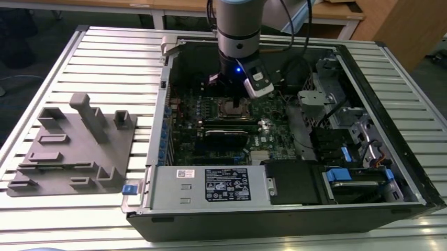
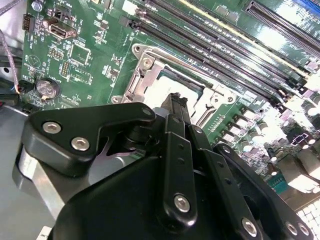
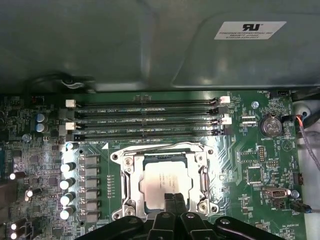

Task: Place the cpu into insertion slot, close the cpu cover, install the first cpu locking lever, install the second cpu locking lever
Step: 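Install the second cpu locking lever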

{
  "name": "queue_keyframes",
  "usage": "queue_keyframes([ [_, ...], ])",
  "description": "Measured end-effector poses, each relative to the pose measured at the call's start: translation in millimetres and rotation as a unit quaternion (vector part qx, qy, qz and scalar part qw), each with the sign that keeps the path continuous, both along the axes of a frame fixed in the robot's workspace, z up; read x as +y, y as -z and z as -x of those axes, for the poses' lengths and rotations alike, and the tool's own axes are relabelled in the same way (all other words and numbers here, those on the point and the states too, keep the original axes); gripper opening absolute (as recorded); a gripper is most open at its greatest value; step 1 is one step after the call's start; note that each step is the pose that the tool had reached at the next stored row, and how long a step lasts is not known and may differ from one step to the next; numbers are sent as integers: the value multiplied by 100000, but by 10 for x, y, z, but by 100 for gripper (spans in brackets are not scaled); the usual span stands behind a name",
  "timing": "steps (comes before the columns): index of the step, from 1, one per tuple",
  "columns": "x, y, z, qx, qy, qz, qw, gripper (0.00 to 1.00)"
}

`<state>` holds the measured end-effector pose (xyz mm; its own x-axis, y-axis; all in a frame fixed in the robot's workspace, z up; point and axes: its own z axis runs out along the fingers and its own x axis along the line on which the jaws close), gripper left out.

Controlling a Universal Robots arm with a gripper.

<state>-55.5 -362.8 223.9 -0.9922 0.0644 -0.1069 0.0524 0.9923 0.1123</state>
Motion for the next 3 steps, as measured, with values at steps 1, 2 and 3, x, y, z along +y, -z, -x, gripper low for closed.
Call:
queue_keyframes([
  [1,4,0,0,-1,-1,2,100000,11],
  [2,4,0,0,-1,0,-1,100000,11],
  [3,4,0,0,-1,0,0,100000,11],
])
